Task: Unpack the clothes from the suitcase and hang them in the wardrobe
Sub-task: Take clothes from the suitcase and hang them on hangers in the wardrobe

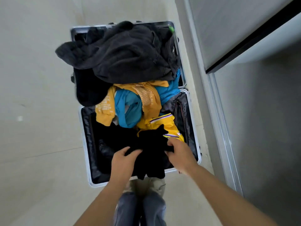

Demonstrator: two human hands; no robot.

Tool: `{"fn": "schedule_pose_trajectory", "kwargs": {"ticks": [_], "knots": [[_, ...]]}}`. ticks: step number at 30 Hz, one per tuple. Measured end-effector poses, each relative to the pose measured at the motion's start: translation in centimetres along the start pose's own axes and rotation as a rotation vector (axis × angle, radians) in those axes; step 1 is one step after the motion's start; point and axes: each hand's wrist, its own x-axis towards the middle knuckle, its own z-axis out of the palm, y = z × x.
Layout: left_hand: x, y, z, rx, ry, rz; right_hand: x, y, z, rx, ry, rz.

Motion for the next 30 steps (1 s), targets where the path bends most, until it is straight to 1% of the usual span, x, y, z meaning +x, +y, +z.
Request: {"fn": "schedule_pose_trajectory", "kwargs": {"ticks": [3,5,9,12,14,15,16,18,19,21,22,23,24,26,27,29,30], "knots": [[-4.6,5.1,-1.3,-0.216,0.056,-0.087,-3.1,-4.9,-4.3,0.066,0.026,-0.062],[-9.0,9.1,-2.3,-0.303,0.013,-0.1,-6.0,-8.8,-8.1,0.15,0.04,-0.098],[-18.2,16.3,-4.7,-0.323,-0.117,-0.048,-12.3,-15.3,-15.6,0.303,0.07,-0.106],[-25.1,21.9,-6.6,-0.345,-0.165,0.012,-17.4,-19.4,-21.1,0.285,0.023,-0.142],[-28.8,25.1,-7.4,-0.393,-0.197,0.043,-20.3,-21.4,-24.0,0.28,0.05,-0.11],[-30.6,26.8,-7.8,-0.422,-0.22,0.063,-21.8,-22.4,-25.5,0.327,0.083,-0.068],[-32.8,28.7,-8.2,-0.45,-0.253,0.082,-23.5,-23.5,-27.1,0.43,0.103,-0.041],[-36.1,31.9,-8.5,-0.492,-0.323,0.101,-26.4,-25.0,-29.9,0.702,0.053,-0.032],[-37.6,33.3,-8.6,-0.5,-0.357,0.113,-27.7,-25.6,-31.3,0.806,-0.034,-0.061],[-40.3,35.8,-8.6,-0.47,-0.424,0.163,-30.3,-27.1,-33.7,0.913,-0.197,-0.165],[-41.8,37.1,-8.5,-0.447,-0.464,0.211,-31.8,-28.0,-34.8,0.912,-0.218,-0.233],[-43.1,38.1,-8.4,-0.436,-0.495,0.253,-32.7,-29.0,-35.5,0.864,-0.186,-0.292],[-44.4,39.2,-8.2,-0.43,-0.521,0.298,-33.8,-30.2,-36.3,0.775,-0.081,-0.346],[-46.3,41.0,-8.2,-0.434,-0.564,0.379,-35.0,-32.2,-38.3,0.619,0.221,-0.385],[-47.2,41.8,-8.3,-0.434,-0.576,0.416,-35.6,-33.0,-39.7,0.593,0.321,-0.388],[-48.4,43.4,-8.5,-0.39,-0.575,0.472,-37.7,-34.7,-43.2,0.646,0.436,-0.418],[-49.1,44.2,-8.6,-0.339,-0.566,0.499,-39.2,-35.4,-45.3,0.709,0.447,-0.453]]}}
